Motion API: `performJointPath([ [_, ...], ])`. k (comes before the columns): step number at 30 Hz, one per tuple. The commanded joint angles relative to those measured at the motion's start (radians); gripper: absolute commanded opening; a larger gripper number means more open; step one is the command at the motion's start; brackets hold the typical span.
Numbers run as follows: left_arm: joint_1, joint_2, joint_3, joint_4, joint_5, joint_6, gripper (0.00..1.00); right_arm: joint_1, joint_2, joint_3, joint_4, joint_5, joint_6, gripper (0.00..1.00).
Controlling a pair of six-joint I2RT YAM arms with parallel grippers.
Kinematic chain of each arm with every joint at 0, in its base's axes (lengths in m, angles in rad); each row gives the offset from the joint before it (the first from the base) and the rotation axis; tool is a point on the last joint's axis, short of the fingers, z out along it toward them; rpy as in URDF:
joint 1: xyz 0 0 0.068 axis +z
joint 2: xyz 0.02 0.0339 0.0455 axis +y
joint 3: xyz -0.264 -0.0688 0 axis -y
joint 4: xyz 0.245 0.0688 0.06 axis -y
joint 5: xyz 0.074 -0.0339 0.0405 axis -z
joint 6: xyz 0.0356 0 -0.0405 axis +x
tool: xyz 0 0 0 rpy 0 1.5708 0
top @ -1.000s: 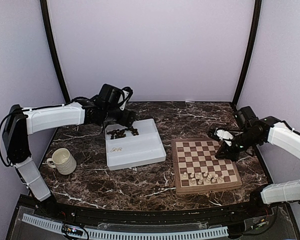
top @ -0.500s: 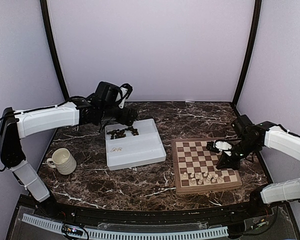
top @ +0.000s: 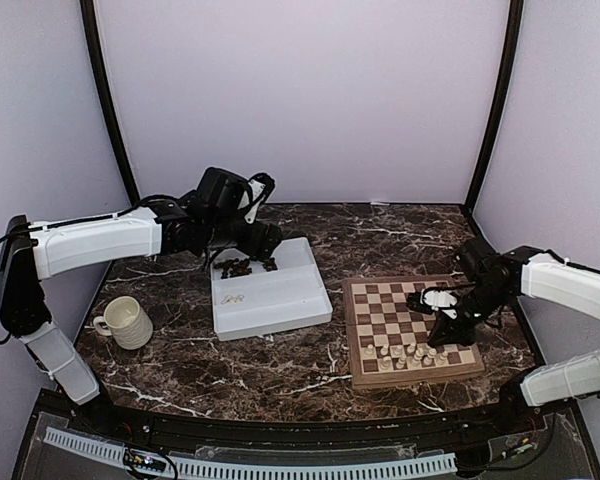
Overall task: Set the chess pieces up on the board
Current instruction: Place the pawn at e2.
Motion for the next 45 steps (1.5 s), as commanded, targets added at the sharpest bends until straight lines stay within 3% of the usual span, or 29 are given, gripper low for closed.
performJointPath([
  [1,-0.008,-0.027,0.009,-0.023,-0.017,0.014,0.90,0.023,0.019,-0.020,0.024,-0.008,0.010,0.09],
  [34,-0.036,-0.020,0.020,-0.039,-0.043,0.032,0.90,0.046,0.070,-0.038,0.091,0.021,0.054,0.13],
  [45,-0.039,-0.021,0.022,-0.042,-0.046,0.035,0.90,0.047,0.072,-0.038,0.095,0.025,0.060,0.19],
])
